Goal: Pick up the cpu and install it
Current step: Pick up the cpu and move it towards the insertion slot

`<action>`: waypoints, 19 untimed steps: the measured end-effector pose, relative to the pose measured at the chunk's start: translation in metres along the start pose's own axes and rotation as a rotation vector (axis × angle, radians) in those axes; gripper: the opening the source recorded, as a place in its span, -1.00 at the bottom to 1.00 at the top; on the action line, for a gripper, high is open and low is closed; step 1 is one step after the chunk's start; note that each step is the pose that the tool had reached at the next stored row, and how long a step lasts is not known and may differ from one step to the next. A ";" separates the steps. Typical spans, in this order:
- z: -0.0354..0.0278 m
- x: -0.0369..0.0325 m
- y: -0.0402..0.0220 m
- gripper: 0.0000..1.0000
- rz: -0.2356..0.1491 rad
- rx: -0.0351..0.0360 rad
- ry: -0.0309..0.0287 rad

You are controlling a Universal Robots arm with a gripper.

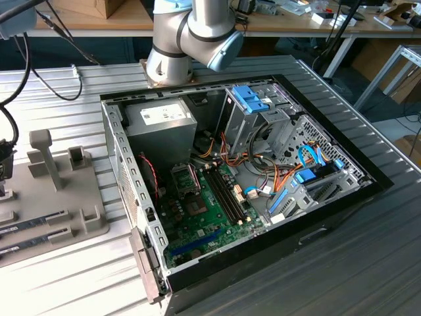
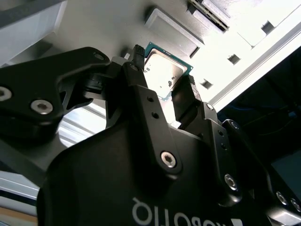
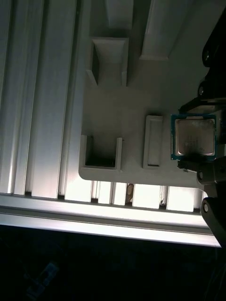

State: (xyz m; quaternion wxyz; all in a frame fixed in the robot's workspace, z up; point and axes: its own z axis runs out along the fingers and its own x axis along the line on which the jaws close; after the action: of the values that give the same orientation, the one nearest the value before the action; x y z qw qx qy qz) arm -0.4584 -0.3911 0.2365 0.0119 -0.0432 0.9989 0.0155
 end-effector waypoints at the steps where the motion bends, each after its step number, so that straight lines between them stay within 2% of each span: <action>1: -0.0002 0.0000 0.0000 -0.05 0.000 0.0000 -0.0001; 19: -0.0046 -0.0001 0.0001 -0.05 0.000 0.0001 0.0000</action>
State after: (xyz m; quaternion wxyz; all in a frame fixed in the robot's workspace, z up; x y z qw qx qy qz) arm -0.4584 -0.3911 0.2410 0.0119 -0.0432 0.9989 0.0155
